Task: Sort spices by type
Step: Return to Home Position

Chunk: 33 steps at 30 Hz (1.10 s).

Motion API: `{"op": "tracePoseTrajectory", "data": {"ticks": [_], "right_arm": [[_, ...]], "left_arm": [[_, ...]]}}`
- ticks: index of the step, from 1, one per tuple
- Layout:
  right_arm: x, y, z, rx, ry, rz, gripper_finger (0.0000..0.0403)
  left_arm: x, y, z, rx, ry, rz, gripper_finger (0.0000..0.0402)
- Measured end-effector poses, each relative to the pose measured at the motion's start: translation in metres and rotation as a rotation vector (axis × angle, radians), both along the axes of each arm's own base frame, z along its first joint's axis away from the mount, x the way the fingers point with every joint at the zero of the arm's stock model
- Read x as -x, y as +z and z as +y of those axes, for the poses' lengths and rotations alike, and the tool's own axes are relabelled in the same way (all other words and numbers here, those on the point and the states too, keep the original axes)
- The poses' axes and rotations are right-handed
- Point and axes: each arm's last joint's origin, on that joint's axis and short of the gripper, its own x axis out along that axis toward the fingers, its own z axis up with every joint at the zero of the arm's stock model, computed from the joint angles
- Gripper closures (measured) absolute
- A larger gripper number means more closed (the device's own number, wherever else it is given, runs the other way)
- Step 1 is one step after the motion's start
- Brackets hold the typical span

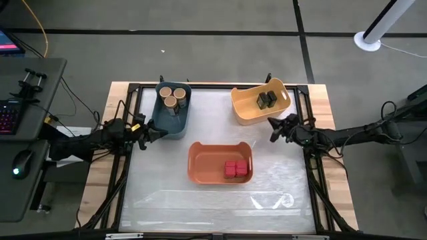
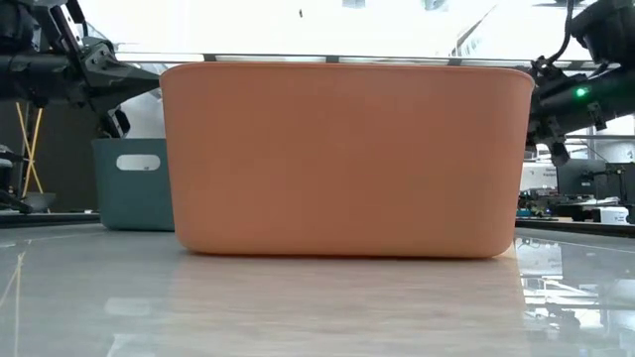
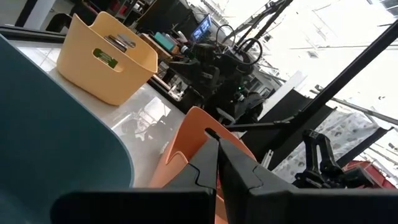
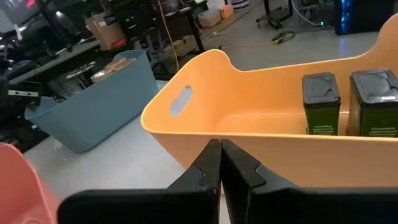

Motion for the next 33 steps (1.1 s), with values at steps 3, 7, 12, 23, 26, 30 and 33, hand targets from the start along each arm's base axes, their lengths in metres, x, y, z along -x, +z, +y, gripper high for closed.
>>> {"op": "tracePoseTrajectory", "data": {"ticks": [3, 7, 12, 23, 26, 30, 33], "right_arm": [[-0.0006, -0.0001, 0.0007, -0.001, 0.033, 0.007, 0.0402], [-0.0018, -0.0005, 0.0024, -0.014, 0.104, 0.013, 0.0402], [-0.0030, -0.0010, 0.0045, -0.038, 0.186, 0.013, 0.0402], [-0.0019, -0.0077, 0.0064, -0.065, 0.255, 0.085, 0.0402], [-0.0018, -0.0079, 0.0064, -0.065, 0.255, 0.087, 0.0402], [-0.0018, -0.0079, 0.0064, -0.065, 0.255, 0.087, 0.0402], [-0.0018, -0.0079, 0.0064, -0.065, 0.255, 0.087, 0.0402]], "left_arm": [[0.0000, 0.0000, 0.0000, 0.000, -0.001, 0.000, 0.0401], [0.0000, -0.0001, 0.0000, 0.000, -0.001, 0.001, 0.0401], [0.0000, 0.0000, 0.0000, 0.000, -0.001, 0.000, 0.0401], [0.0000, 0.0000, 0.0000, 0.000, 0.000, 0.000, 0.0401], [0.0000, 0.0000, 0.0000, 0.000, 0.000, 0.000, 0.0401], [0.0000, 0.0000, 0.0000, 0.000, 0.000, 0.000, 0.0401], [0.0000, 0.0000, 0.0000, 0.000, 0.000, 0.000, 0.0401]]}}
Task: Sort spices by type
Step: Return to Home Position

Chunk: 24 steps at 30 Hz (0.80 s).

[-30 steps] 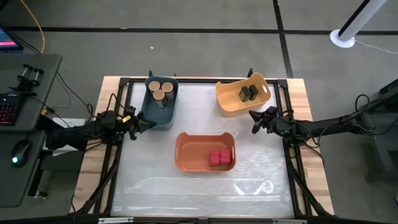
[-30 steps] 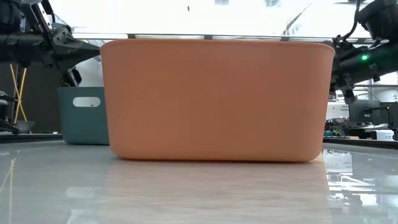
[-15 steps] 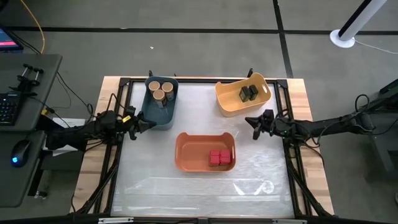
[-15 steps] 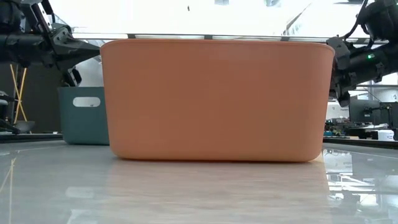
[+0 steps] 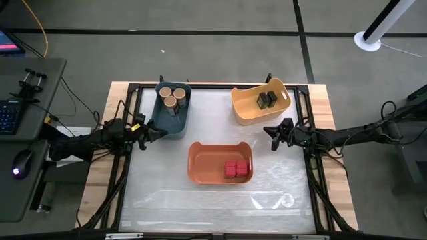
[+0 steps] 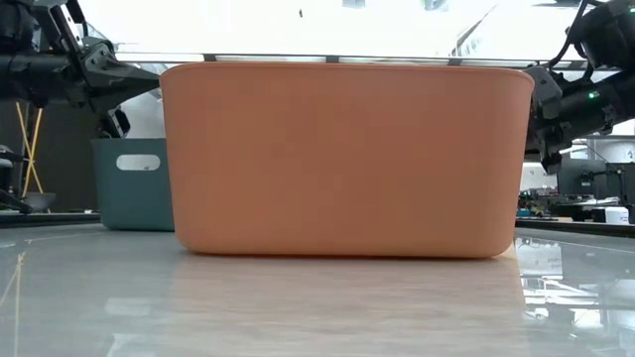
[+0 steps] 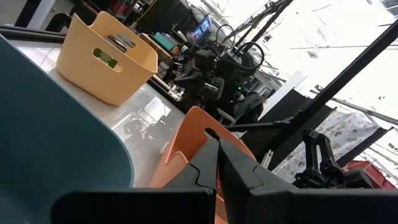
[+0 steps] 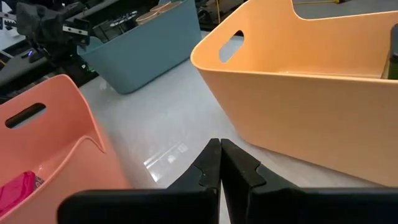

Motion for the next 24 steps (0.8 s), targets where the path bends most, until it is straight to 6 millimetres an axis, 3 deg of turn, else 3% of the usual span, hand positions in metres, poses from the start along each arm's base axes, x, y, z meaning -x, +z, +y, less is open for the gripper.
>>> {"op": "tracePoseTrajectory", "data": {"ticks": [10, 18, 24], "right_arm": [[0.000, 0.000, 0.000, 0.000, 0.000, 0.000, 0.0402], [0.000, 0.000, 0.000, 0.000, 0.000, 0.000, 0.0402], [0.000, 0.000, 0.000, 0.000, 0.000, -0.001, 0.0402]], "left_arm": [[0.000, 0.000, 0.000, -0.018, 0.004, 0.002, 0.0401], [-0.001, 0.000, -0.005, -0.399, -0.052, 0.015, 0.0402], [-0.001, 0.000, -0.009, -0.968, -0.069, 0.019, 0.0401]]}}
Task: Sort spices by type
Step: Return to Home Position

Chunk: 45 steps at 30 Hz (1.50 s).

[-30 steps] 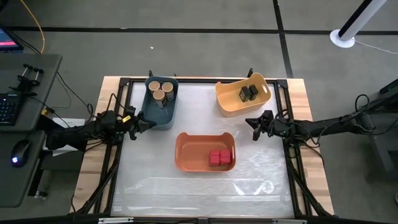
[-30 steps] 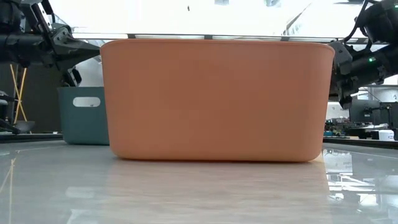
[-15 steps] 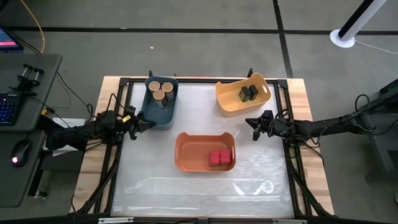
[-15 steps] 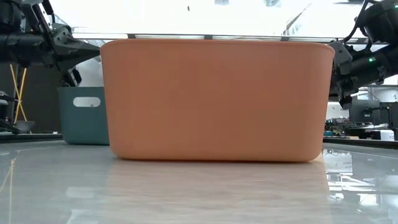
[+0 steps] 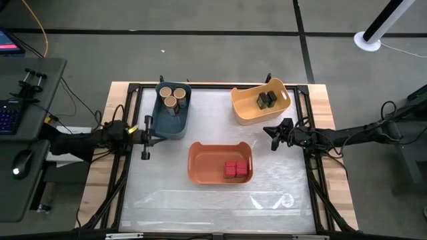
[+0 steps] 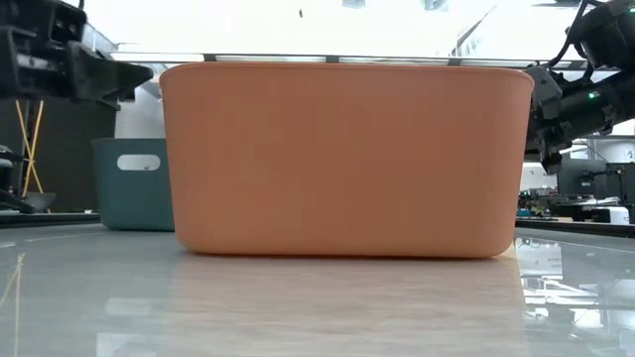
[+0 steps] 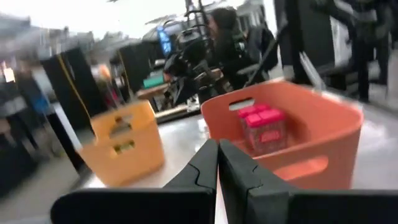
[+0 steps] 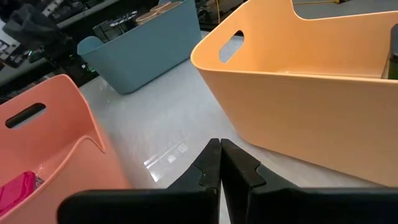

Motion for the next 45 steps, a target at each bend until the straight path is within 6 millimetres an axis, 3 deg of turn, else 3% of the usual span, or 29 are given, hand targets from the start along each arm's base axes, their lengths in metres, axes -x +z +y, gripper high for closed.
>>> {"op": "tracePoseTrajectory", "data": {"ticks": [4, 10, 40, 45], "right_arm": [[0.0000, 0.0000, 0.0000, 0.000, 0.000, 0.000, 0.0402], [0.0000, 0.0000, 0.0000, 0.000, 0.000, 0.000, 0.0402], [0.0000, -0.0002, 0.0001, 0.000, 0.001, 0.001, 0.0402], [0.0091, 0.0052, 0.0005, -0.002, 0.030, -0.039, 0.0402]], "left_arm": [[-0.0001, 0.0000, -0.0033, -0.127, -0.029, -0.006, 0.0401], [-0.0002, -0.0013, -0.0054, -0.040, 0.002, 0.012, 0.0401], [-0.0008, -0.0021, -0.0059, -0.095, -0.002, 0.021, 0.0401], [-0.0008, -0.0021, -0.0059, -0.096, -0.003, 0.021, 0.0401]]}}
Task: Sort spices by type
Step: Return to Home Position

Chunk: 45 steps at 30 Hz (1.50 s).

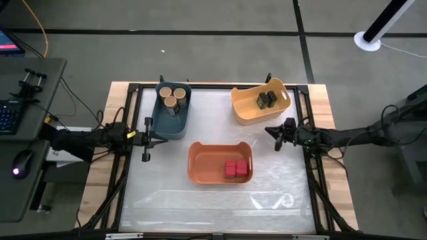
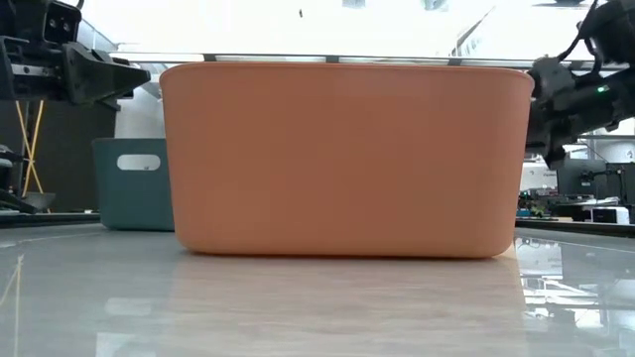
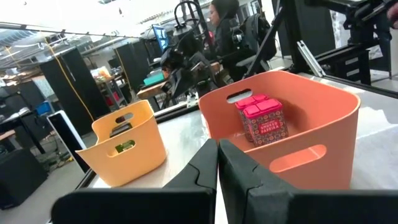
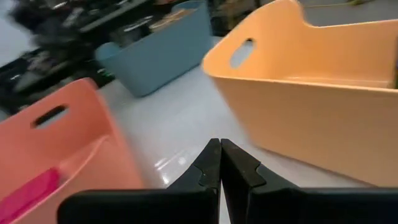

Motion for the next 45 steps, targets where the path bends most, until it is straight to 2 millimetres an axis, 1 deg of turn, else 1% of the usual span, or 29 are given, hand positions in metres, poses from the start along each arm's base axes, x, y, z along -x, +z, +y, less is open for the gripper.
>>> {"op": "tracePoseTrajectory", "data": {"ticks": [3, 7, 10, 12, 14, 18, 21, 45], "right_arm": [[0.008, 0.005, 0.002, 0.043, 0.124, -0.026, 0.0402], [0.019, 0.010, 0.004, 0.243, 0.316, -0.032, 0.0402], [0.027, 0.014, 0.002, 0.405, 0.370, -0.048, 0.0402], [0.027, 0.015, 0.000, 0.444, 0.367, -0.035, 0.0402], [0.027, 0.013, 0.000, 0.441, 0.376, -0.027, 0.0402], [0.026, 0.013, 0.001, 0.342, 0.388, -0.062, 0.0402], [0.026, 0.013, 0.001, 0.313, 0.383, -0.070, 0.0402], [0.025, 0.011, 0.001, 0.304, 0.382, -0.046, 0.0402]], "left_arm": [[0.000, 0.000, 0.000, 0.000, 0.000, 0.000, 0.0401], [0.000, 0.000, 0.000, 0.000, 0.000, 0.000, 0.0401], [0.000, 0.000, 0.000, 0.000, 0.000, 0.000, 0.0401], [0.000, 0.000, 0.000, 0.000, -0.001, -0.001, 0.0402], [0.000, 0.000, 0.000, 0.000, 0.001, 0.001, 0.0402], [-0.001, -0.001, 0.000, 0.000, 0.002, 0.009, 0.0401], [-0.001, -0.001, 0.000, 0.000, 0.003, 0.010, 0.0402], [-0.001, -0.001, 0.000, 0.000, 0.005, 0.011, 0.0401]]}}
